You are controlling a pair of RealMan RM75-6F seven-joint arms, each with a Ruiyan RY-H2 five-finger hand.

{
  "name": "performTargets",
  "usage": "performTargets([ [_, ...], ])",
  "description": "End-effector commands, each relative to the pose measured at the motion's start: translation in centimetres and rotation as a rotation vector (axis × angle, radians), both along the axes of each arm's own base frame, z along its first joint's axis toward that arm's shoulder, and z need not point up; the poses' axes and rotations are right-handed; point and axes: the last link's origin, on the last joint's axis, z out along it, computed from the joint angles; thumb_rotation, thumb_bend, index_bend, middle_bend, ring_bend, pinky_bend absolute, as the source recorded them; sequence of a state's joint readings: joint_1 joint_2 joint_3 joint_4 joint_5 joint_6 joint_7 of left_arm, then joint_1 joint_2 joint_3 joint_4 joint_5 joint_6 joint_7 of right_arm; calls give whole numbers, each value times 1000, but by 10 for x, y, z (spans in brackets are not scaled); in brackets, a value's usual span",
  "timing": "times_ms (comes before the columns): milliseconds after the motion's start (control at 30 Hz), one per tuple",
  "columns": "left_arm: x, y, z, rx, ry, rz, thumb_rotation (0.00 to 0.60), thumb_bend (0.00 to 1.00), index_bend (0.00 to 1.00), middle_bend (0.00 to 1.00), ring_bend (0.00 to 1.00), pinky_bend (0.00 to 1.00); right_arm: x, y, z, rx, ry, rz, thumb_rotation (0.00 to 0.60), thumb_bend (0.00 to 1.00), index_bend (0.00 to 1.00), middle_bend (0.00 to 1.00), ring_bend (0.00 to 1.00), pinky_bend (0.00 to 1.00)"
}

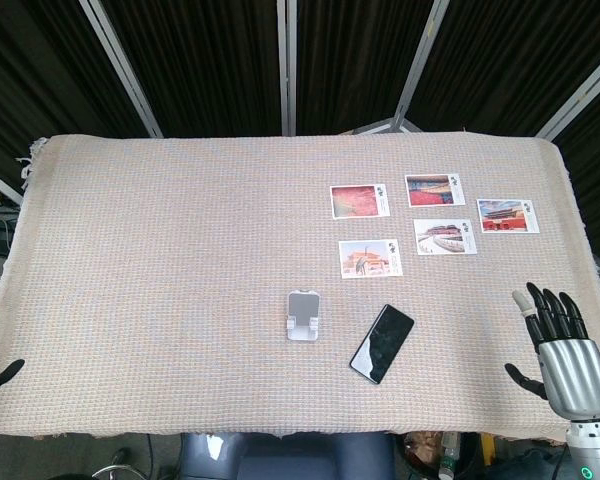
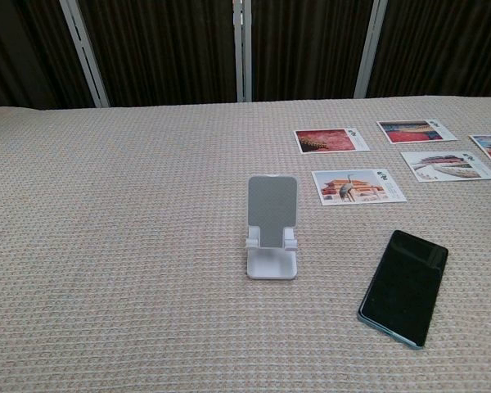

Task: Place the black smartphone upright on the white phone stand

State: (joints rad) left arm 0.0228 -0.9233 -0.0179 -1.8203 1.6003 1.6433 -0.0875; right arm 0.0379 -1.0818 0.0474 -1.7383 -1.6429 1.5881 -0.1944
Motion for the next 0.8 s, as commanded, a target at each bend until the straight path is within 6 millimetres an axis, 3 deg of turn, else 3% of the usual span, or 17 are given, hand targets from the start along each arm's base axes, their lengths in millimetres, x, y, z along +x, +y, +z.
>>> performTargets([
  [33, 0, 0, 0, 0, -3, 3, 600, 0, 0, 0, 0, 0, 0, 0, 0, 3, -4, -4, 600, 0, 0, 0, 0, 0],
  [167, -1, -1, 1, 0, 1, 5, 600, 0, 0, 0, 0, 0, 0, 1, -5, 42, -15, -1, 600, 0, 0, 0, 0, 0],
  [333, 1, 3, -4, -15, 9, 5, 600, 0, 0, 0, 0, 0, -4, -4, -25, 222, 8, 24, 600, 0, 0, 0, 0, 0],
  [567, 1, 22, -19, -69, 33, 24, 600, 0, 0, 0, 0, 0, -7, -38, -65, 553, 99, 225, 600, 0, 0, 7, 0, 0],
  [800, 2, 27, -27, -79, 61, 42, 600, 0, 0, 0, 0, 0, -3, -61, -100, 700, 178, 408, 600, 0, 0, 63, 0, 47],
])
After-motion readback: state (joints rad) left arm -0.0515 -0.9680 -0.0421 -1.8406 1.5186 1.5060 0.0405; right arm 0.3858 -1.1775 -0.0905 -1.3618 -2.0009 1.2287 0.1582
